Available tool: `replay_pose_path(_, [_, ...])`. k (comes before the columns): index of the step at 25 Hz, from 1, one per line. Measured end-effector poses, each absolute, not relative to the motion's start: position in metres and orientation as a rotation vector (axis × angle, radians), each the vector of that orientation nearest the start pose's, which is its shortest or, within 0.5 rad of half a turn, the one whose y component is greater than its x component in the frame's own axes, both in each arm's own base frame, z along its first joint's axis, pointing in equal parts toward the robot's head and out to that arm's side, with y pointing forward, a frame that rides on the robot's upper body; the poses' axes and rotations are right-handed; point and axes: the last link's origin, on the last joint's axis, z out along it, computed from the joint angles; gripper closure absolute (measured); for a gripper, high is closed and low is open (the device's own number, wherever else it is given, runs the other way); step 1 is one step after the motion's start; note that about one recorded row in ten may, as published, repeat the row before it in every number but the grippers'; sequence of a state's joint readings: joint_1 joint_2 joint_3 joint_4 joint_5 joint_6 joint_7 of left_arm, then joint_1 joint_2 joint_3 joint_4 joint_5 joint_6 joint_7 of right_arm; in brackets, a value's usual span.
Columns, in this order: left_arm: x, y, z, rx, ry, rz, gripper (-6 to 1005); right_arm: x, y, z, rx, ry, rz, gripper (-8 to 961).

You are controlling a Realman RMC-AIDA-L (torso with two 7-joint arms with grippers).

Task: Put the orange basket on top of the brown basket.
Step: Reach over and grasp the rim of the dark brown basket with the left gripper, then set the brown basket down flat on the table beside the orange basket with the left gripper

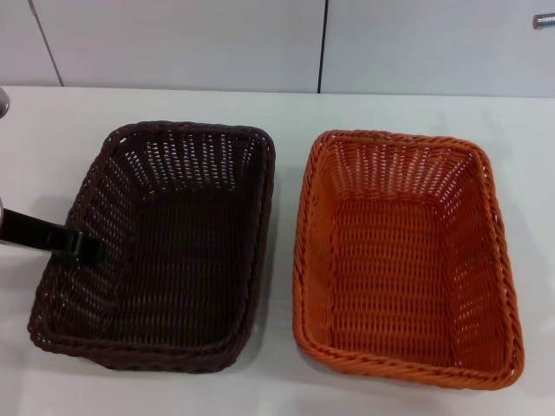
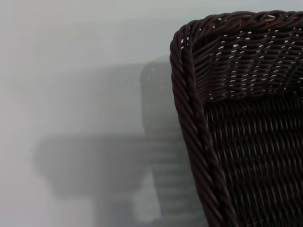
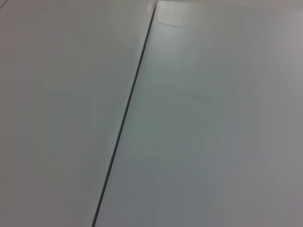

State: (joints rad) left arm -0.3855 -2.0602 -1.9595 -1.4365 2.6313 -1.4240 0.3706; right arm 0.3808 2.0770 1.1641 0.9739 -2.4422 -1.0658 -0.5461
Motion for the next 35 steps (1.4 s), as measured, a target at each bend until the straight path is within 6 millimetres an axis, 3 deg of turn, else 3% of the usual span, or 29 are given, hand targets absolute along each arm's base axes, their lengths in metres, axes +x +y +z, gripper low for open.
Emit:
replay_pose_path(10, [-0.257, 0.347, 0.066, -2.088, -1.336, 0.220, 748, 0.146, 0.373, 0.045, -1.293, -0.023, 0.880, 289])
replay_pose_path(15, [-0.259, 0.349, 0.073, -2.095, -1.288, 0.235, 757, 0.150, 0.371, 0.046, -1.284, -0.017, 0.875, 289])
replay_pose_path(19, [-0.258, 0.356, 0.099, -2.144, -1.150, 0.197, 764, 0.154, 0.369, 0.047, -1.272, -0.010, 0.871, 289])
replay_pose_path(21, [-0.258, 0.356, 0.099, -2.144, -1.150, 0.197, 767, 0.157, 0.367, 0.048, -1.264, -0.003, 0.869, 289])
replay_pose_path(22, [-0.257, 0.359, 0.107, -2.164, -1.109, 0.187, 769, 0.158, 0.365, 0.049, -1.259, 0.001, 0.868, 289])
replay_pose_path(23, [-0.256, 0.366, 0.128, -2.197, -1.044, 0.158, 770, 0.160, 0.364, 0.049, -1.256, 0.004, 0.866, 289])
replay_pose_path(24, [-0.256, 0.366, 0.128, -2.197, -1.044, 0.158, 771, 0.161, 0.362, 0.050, -1.253, 0.007, 0.866, 289])
replay_pose_path(25, [-0.253, 0.373, 0.146, -2.237, -0.985, 0.137, 772, 0.163, 0.360, 0.051, -1.248, 0.013, 0.863, 289])
replay_pose_path(30, [-0.245, 0.378, 0.168, -2.311, -0.814, 0.158, 801, 0.172, 0.353, 0.052, -1.230, 0.027, 0.846, 288])
replay_pose_path(34, [-0.244, 0.379, 0.171, -2.319, -0.791, 0.168, 803, 0.178, 0.346, 0.055, -1.201, 0.010, 0.802, 288])
replay_pose_path(35, [-0.238, 0.381, 0.181, -2.381, -0.670, 0.209, 803, 0.183, 0.340, 0.059, -1.171, 0.023, 0.772, 288])
